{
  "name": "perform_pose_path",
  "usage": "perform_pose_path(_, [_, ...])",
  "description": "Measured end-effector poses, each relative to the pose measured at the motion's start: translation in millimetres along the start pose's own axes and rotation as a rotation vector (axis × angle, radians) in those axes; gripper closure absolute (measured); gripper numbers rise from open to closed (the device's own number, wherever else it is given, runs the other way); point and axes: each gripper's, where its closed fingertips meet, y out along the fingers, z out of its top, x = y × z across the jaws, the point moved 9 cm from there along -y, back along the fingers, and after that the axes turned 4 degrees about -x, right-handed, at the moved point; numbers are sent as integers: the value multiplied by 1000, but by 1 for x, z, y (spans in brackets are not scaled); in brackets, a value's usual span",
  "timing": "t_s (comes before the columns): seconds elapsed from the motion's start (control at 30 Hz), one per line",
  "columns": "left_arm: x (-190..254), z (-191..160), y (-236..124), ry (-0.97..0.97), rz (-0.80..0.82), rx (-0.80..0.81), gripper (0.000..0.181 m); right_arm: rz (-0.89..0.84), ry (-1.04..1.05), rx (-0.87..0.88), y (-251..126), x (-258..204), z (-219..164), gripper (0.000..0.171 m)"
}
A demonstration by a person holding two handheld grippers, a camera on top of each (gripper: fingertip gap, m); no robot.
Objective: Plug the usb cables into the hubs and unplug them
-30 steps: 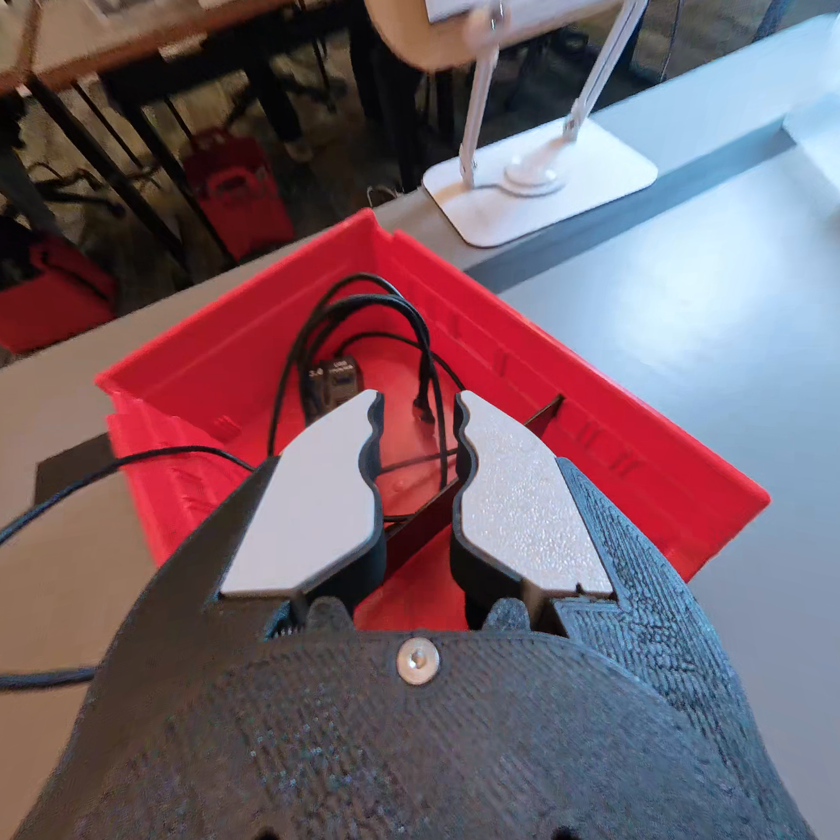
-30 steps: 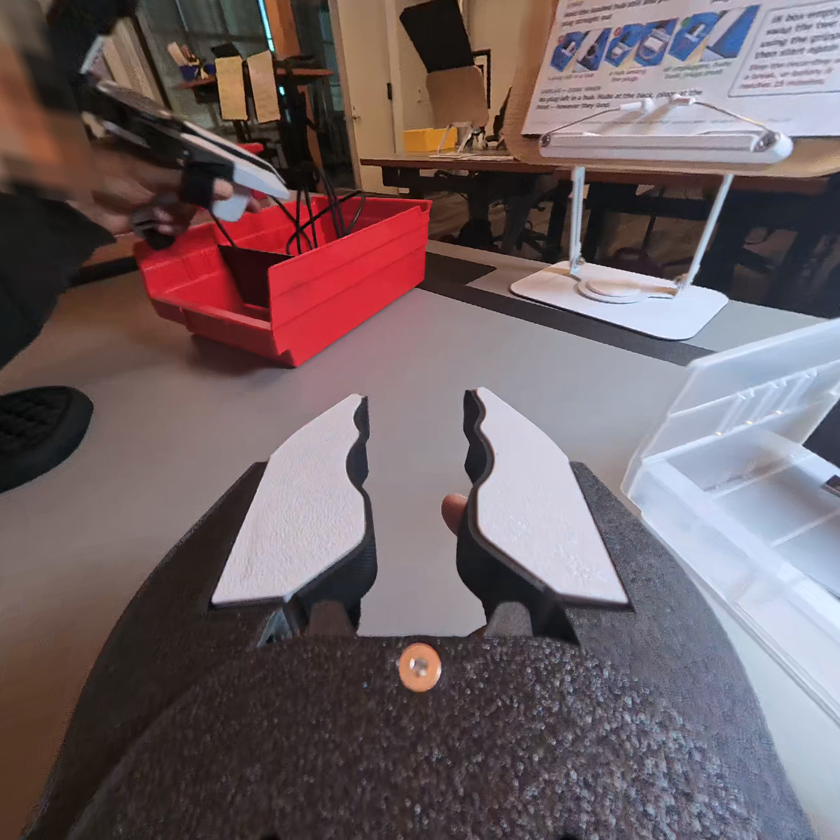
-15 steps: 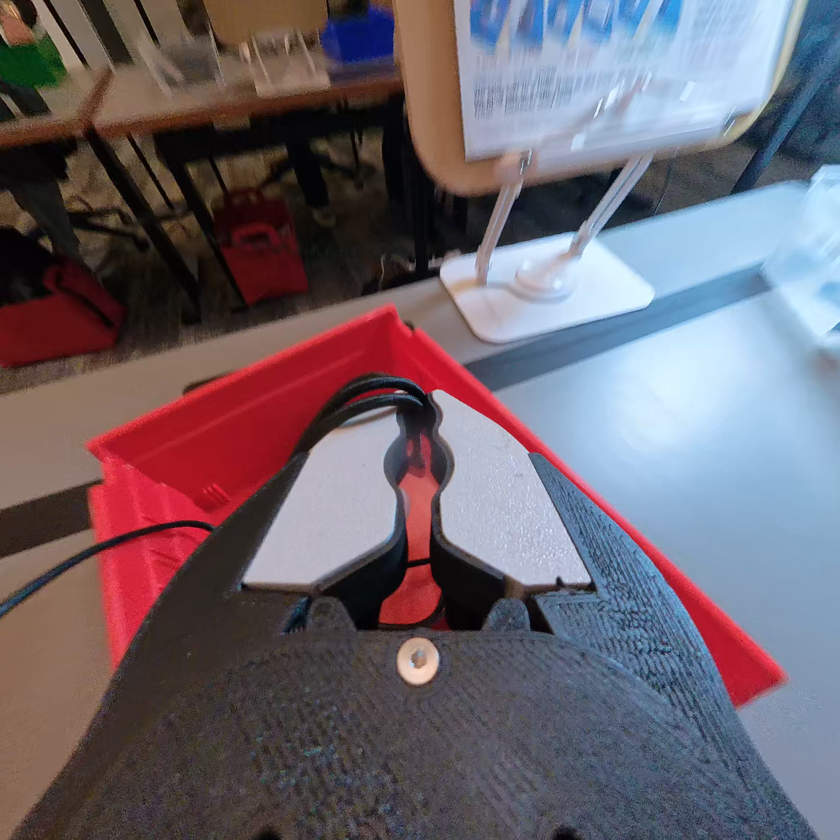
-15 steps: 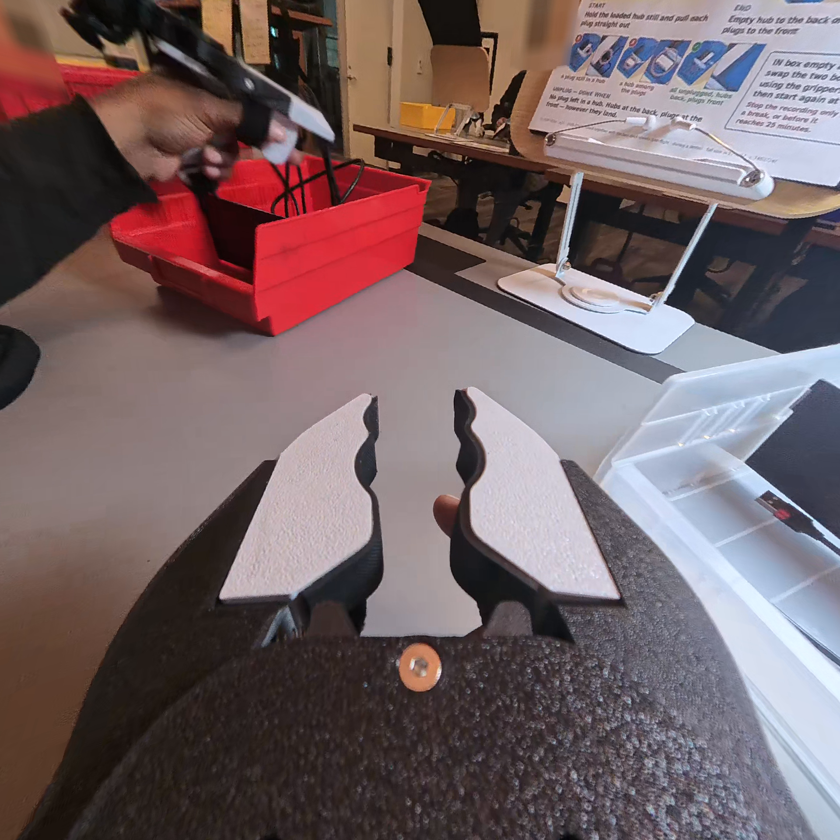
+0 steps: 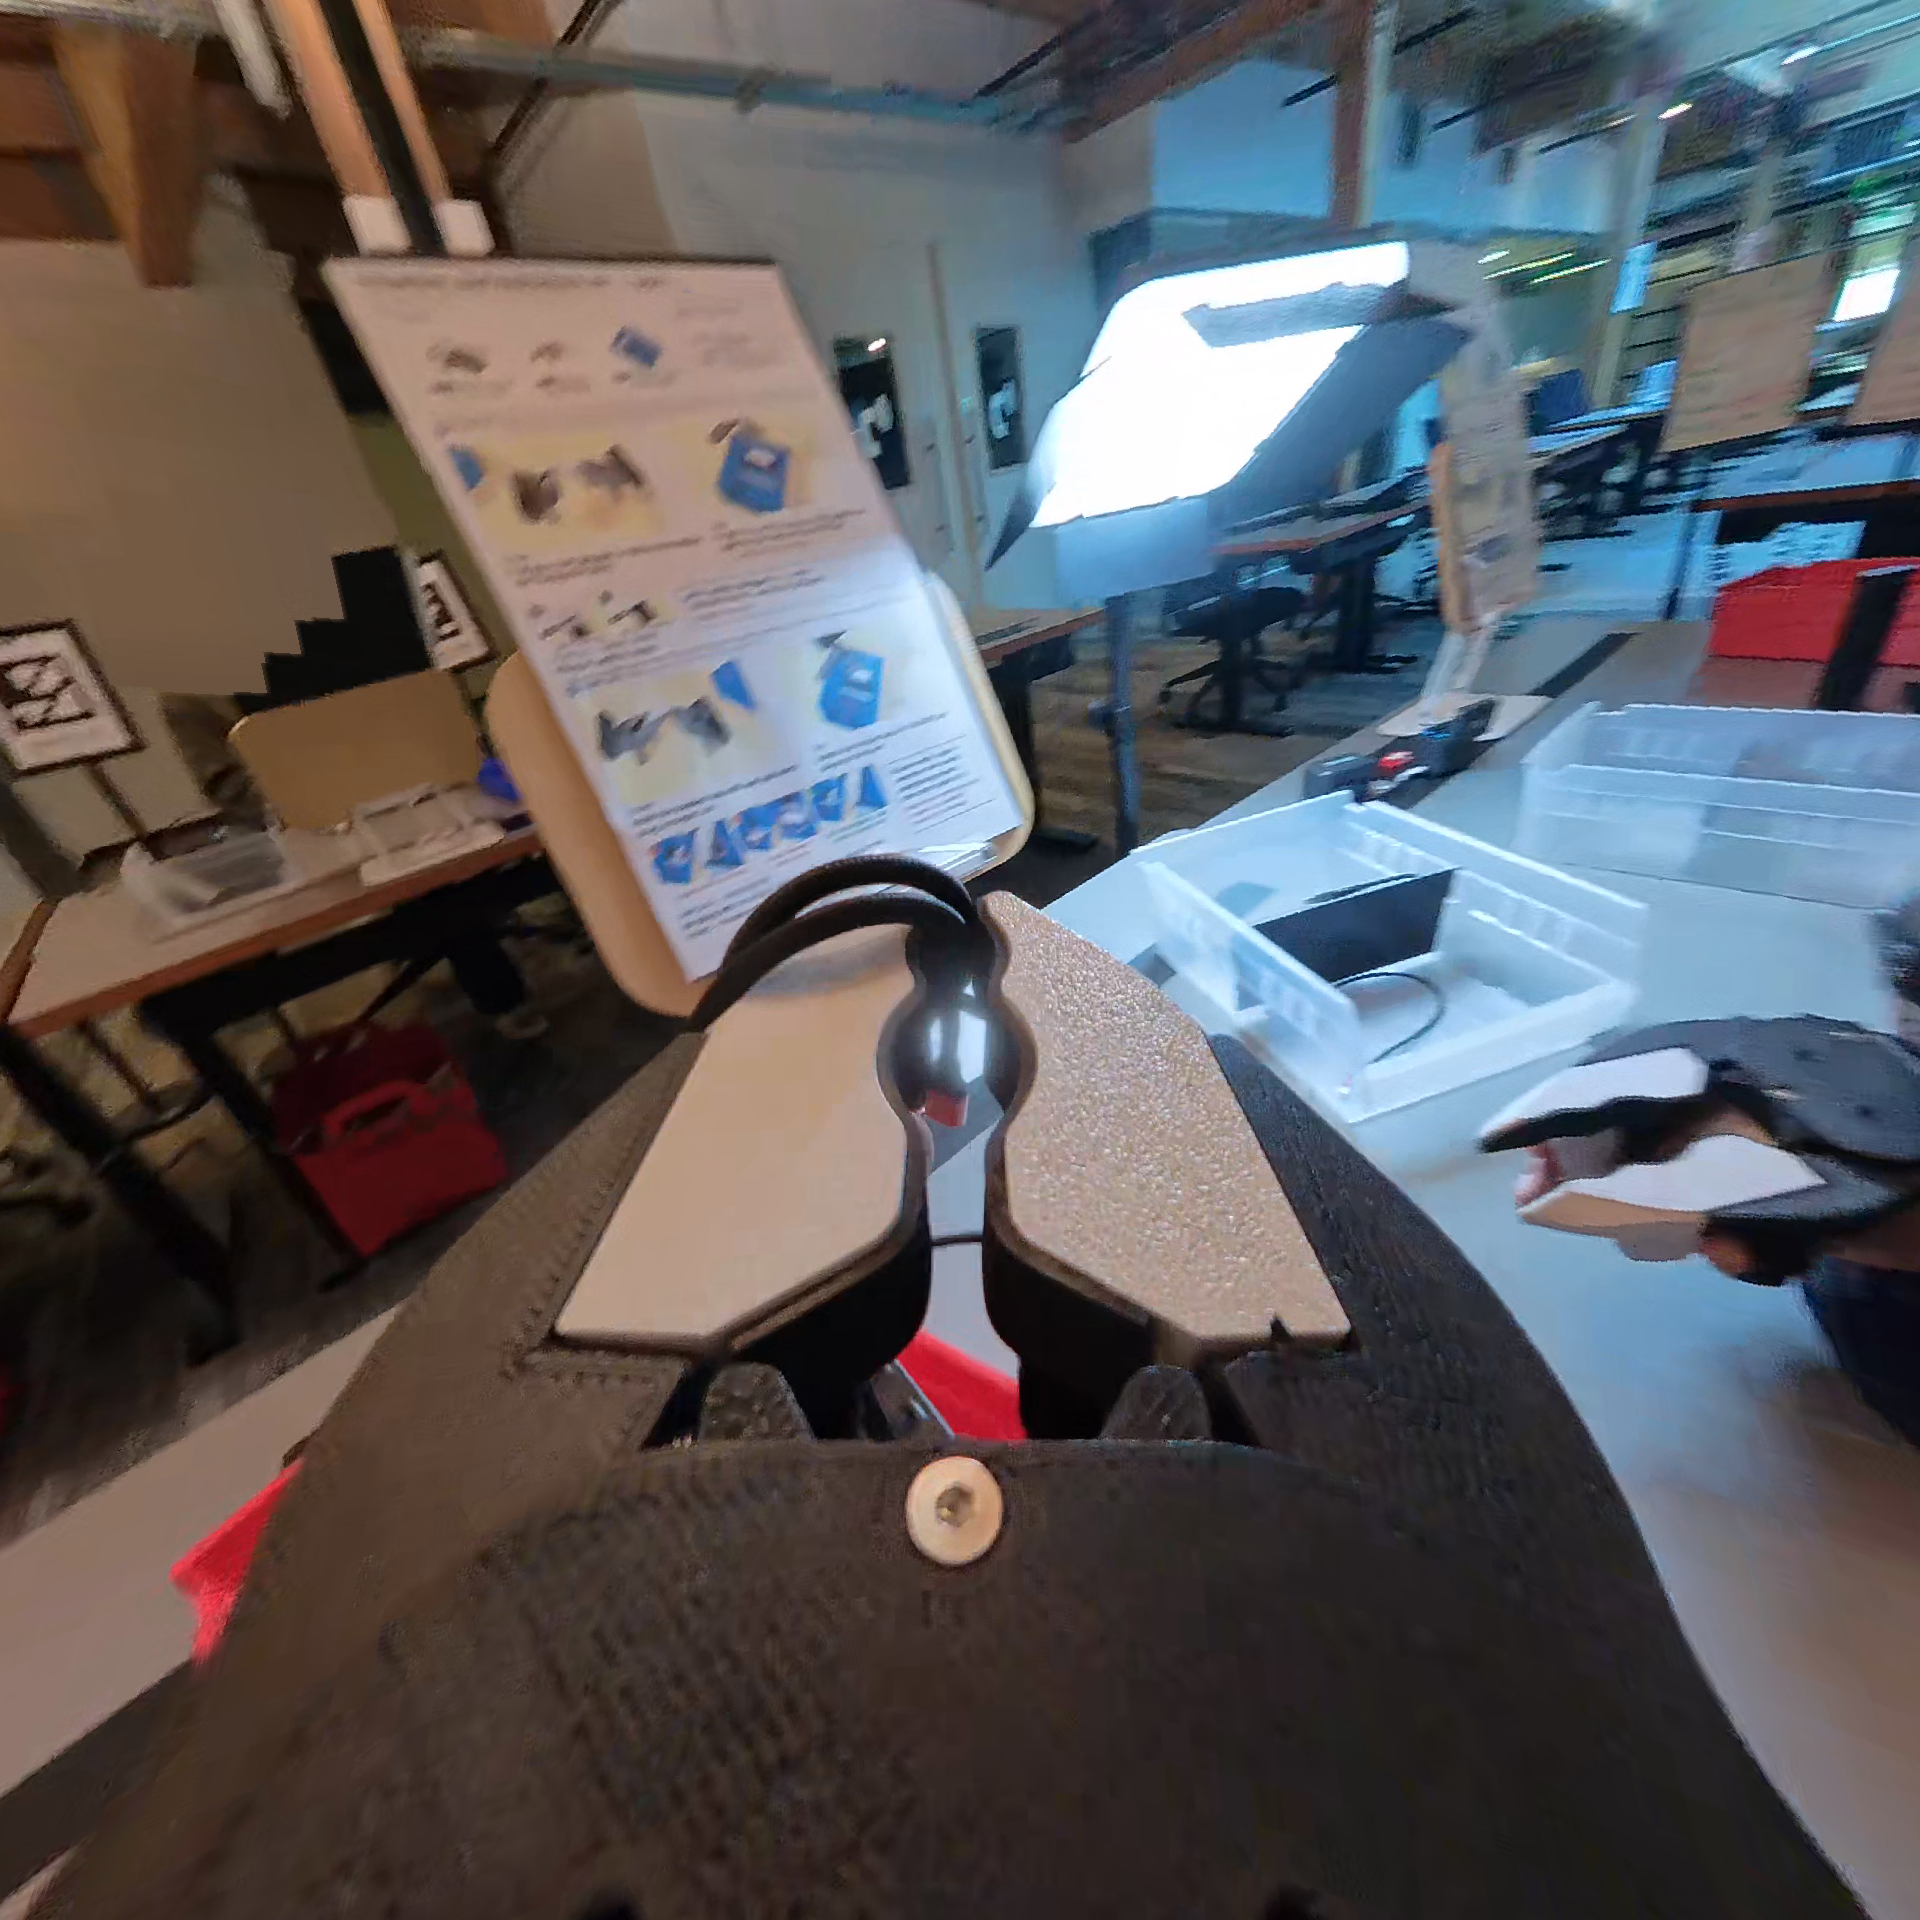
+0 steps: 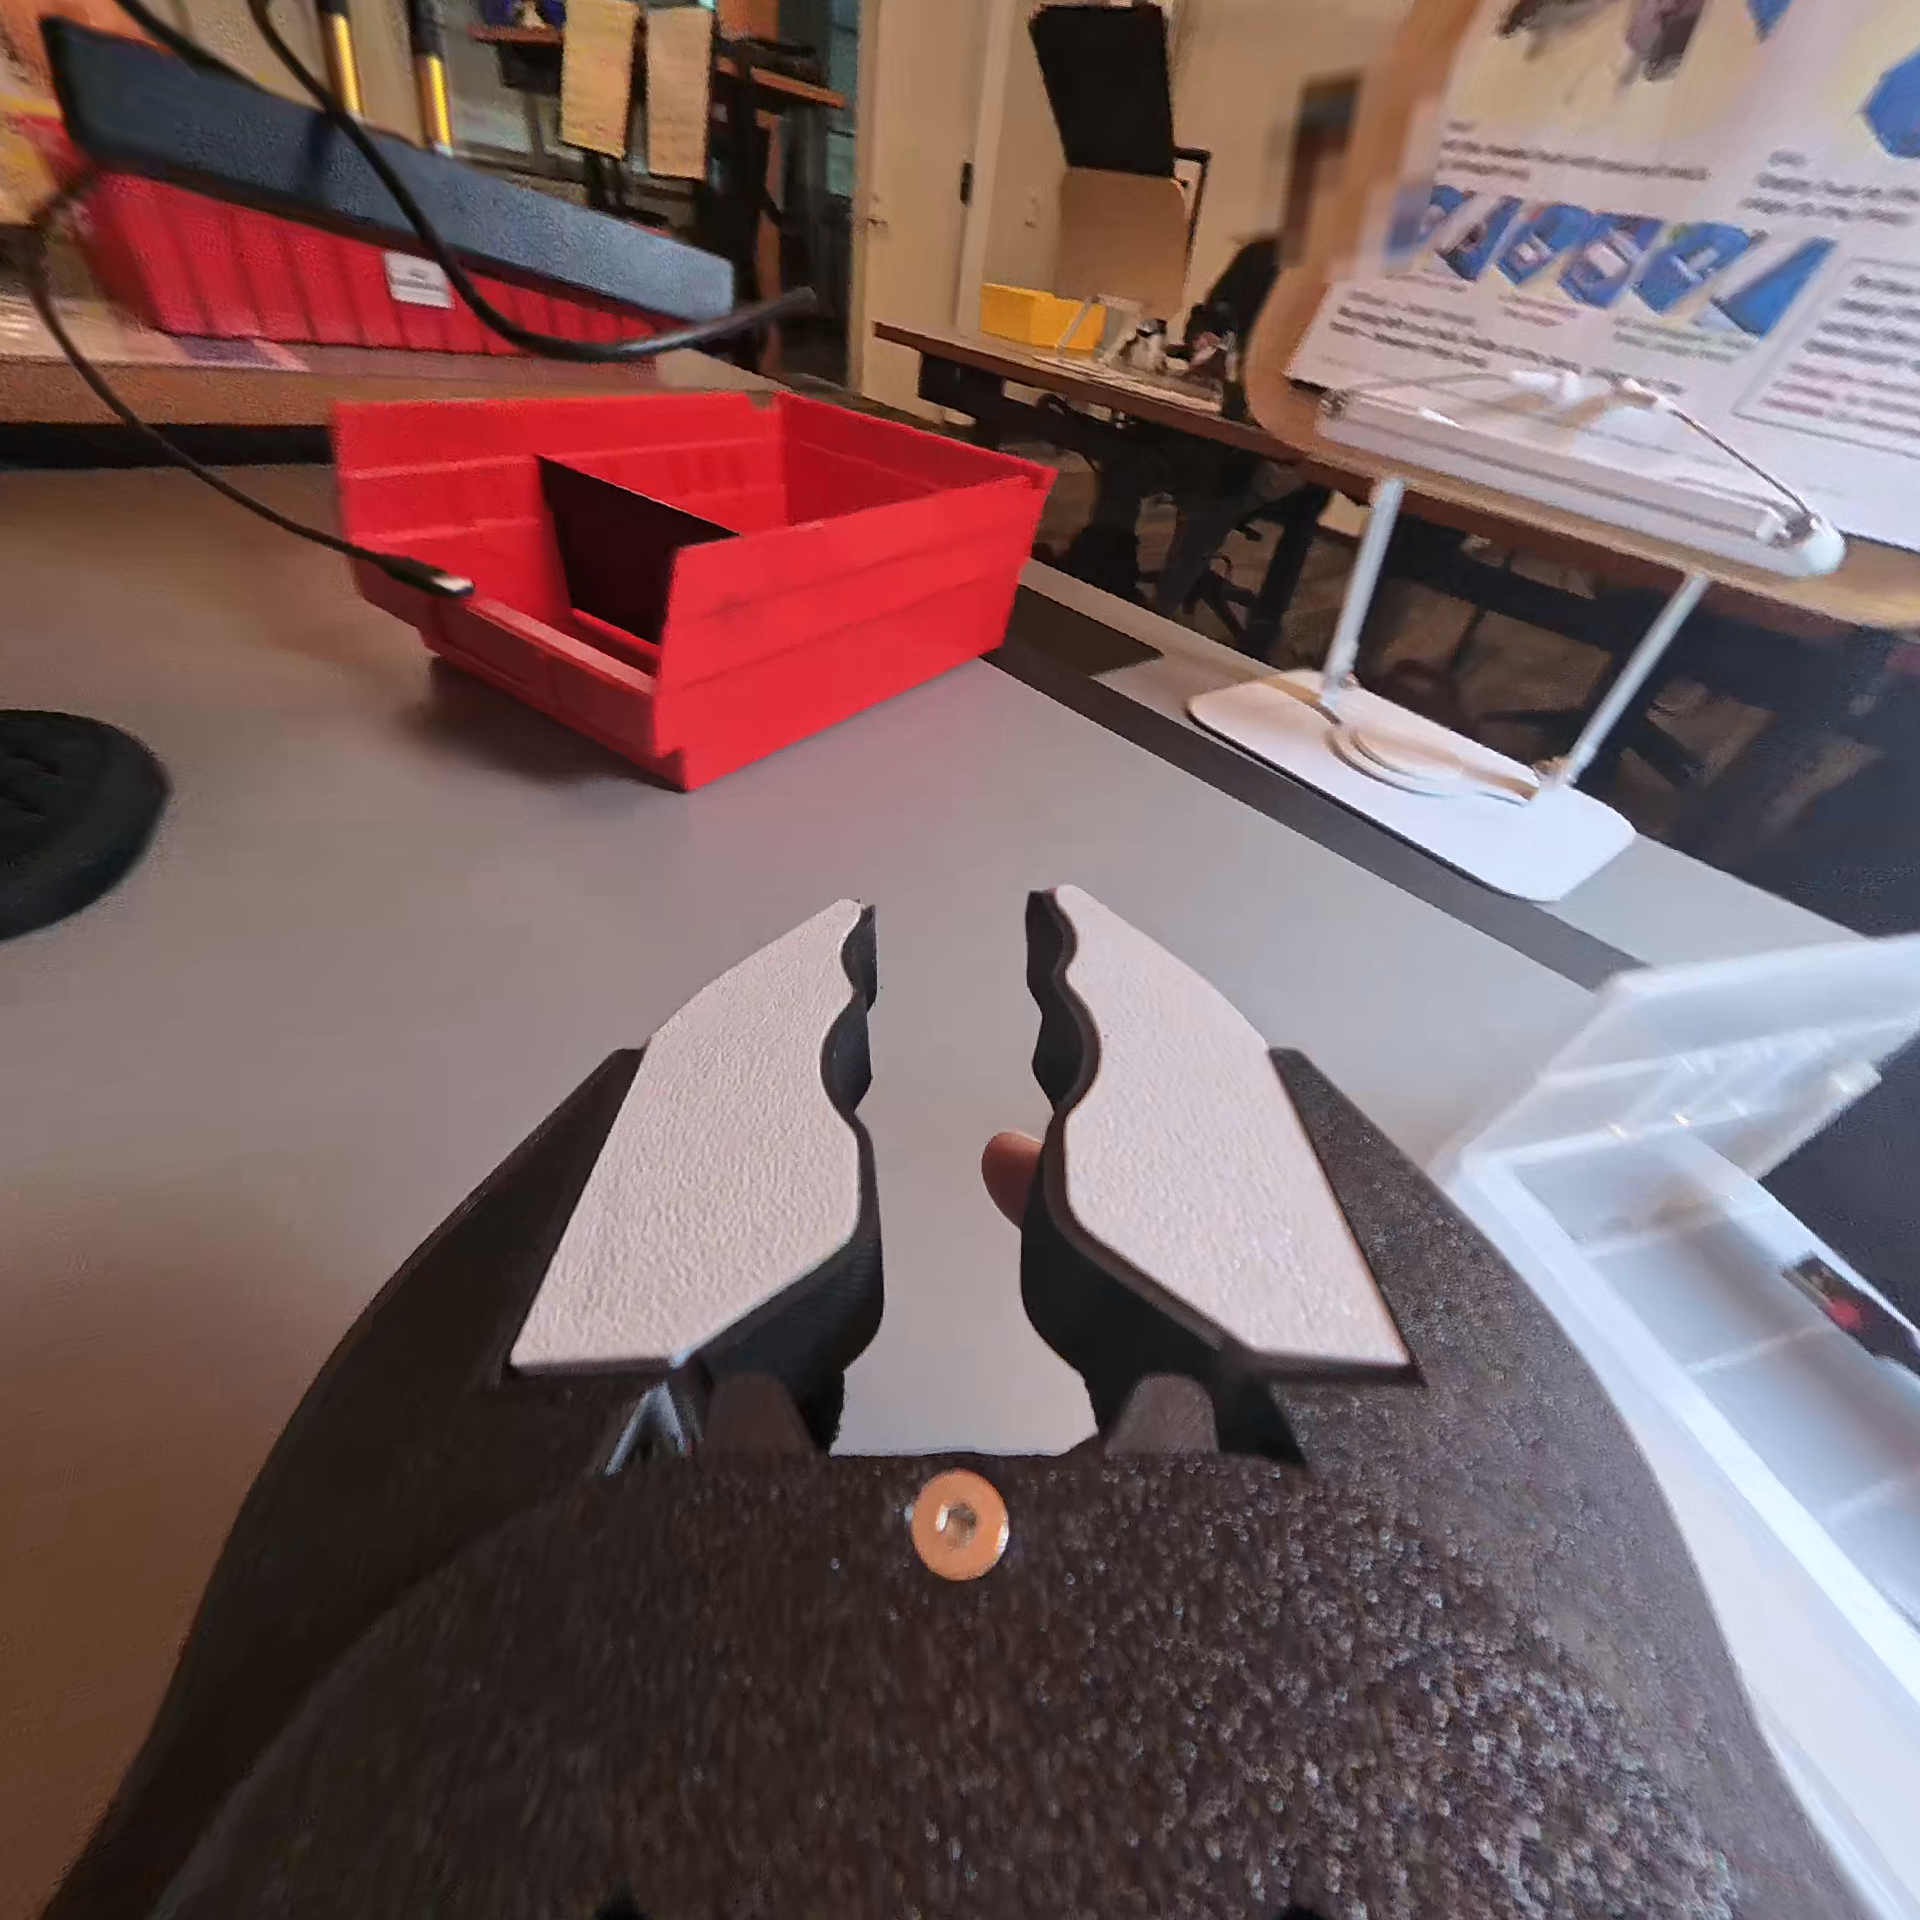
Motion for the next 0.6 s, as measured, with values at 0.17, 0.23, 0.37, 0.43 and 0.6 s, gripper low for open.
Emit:
perform_pose_path(0.17, [45, 27, -14, 28, -187, 137, 177, 333, 120, -21, 25, -23, 27, 132])
perform_pose_path(0.23, [61, 34, -16, 24, -250, 192, 177, 502, 251, -10, 40, -33, 29, 130])
perform_pose_path(0.37, [92, 41, -14, -1, -417, 283, 177, 819, 461, 109, 62, -70, 38, 106])
perform_pose_path(0.43, [104, 40, -10, -10, -482, 303, 177, 885, 513, 198, 68, -80, 53, 96])
perform_pose_path(0.6, [117, 36, 1, -96, -631, 323, 176, 1025, 739, 387, 83, -77, 85, 93])
